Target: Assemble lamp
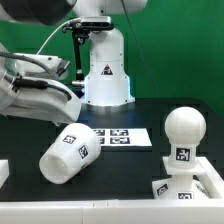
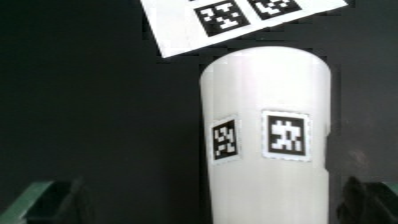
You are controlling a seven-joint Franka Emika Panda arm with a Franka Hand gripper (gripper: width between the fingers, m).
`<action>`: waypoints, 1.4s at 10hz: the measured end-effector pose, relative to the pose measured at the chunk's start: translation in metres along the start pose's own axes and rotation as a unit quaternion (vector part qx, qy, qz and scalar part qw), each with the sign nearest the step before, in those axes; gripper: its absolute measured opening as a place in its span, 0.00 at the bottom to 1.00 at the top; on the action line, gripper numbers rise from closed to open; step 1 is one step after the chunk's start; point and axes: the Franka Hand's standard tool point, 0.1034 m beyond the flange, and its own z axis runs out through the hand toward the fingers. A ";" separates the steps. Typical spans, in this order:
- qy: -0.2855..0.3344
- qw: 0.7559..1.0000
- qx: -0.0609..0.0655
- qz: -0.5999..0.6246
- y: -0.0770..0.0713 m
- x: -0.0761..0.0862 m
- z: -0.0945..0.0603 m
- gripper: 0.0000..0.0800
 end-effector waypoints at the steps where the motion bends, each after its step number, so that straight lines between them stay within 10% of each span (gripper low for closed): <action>1: 0.001 1.000 -0.005 0.002 0.006 0.008 0.000 0.87; 4: 0.033 0.999 -0.026 -0.006 0.011 0.029 0.002 0.87; 9: 0.045 0.999 -0.024 -0.019 0.012 0.035 0.002 0.87; 14: -0.002 0.999 0.012 0.051 0.009 0.042 0.035 0.87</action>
Offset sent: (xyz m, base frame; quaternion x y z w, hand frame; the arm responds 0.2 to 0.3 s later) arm 0.0447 -0.0405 -0.0347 -0.0504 0.0475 0.0029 0.9976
